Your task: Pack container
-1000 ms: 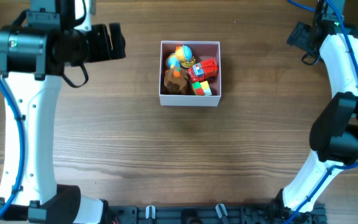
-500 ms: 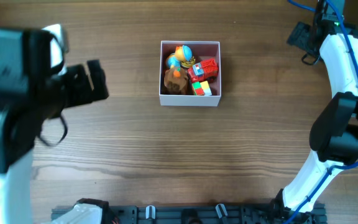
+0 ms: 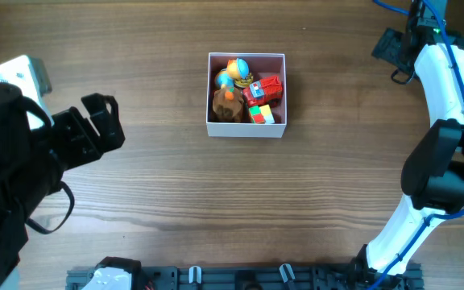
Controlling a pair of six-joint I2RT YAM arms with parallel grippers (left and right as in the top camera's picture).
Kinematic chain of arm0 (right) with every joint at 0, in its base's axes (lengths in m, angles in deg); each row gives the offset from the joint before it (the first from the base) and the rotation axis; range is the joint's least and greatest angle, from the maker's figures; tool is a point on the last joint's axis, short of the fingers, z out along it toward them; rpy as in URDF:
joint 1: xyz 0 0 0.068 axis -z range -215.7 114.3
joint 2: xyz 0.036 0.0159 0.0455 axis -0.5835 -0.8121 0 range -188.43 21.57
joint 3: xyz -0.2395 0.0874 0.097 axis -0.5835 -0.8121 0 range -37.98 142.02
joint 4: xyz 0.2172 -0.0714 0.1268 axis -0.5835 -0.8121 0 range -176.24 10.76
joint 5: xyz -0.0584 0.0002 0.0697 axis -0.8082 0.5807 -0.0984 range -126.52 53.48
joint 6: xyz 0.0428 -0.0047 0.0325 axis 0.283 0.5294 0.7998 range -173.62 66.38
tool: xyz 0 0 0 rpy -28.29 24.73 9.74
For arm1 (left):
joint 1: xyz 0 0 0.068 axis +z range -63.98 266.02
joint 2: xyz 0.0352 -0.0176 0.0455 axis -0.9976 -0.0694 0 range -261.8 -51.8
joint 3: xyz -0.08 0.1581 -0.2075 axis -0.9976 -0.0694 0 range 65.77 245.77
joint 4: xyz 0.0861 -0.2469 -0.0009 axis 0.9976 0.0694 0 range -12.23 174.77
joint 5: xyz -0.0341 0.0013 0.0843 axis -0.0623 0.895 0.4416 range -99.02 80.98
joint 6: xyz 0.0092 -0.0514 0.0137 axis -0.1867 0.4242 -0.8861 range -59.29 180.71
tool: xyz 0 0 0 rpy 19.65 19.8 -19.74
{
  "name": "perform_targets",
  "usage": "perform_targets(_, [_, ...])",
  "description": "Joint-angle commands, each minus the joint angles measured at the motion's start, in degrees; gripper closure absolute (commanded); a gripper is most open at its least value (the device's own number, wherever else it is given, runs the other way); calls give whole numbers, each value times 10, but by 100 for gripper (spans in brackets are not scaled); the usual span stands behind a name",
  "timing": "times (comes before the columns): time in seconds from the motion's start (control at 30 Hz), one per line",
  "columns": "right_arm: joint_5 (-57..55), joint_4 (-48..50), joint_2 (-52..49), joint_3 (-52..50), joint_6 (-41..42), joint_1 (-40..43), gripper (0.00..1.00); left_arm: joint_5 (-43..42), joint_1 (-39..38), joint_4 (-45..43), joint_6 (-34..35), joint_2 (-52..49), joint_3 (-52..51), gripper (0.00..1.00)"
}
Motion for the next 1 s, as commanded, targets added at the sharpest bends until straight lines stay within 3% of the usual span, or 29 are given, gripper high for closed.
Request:
perform_targets(0.0, [1,1,-8,-3,6,-3,0,5,-1,-3,-1,0,0,0])
perform_targets(0.13, [1,1,-8,-3,6,-4,0,14,-1,-2,-10,-17,0,0])
perform_targets(0.33, [1,1,-8,-3,6,-4,0,14,-1,7,-95,-63,-1,0])
perform_targets(0.43, [1,1,-8,-3,6,-4,0,14,1,-52,-136,-38,-38,0])
perform_targets(0.63, [1,1,-8,-3,6,-4,0,-10,43,-304,-163,117,-310,0])
perform_targets(0.8, [1,1,-8,-3,6,-4,0,-119,130,-559,-167,303,-655,0])
perform_targets(0.97, [1,1,-8,-3,6,-4,0,-120,131,-738,-167,456,-869,0])
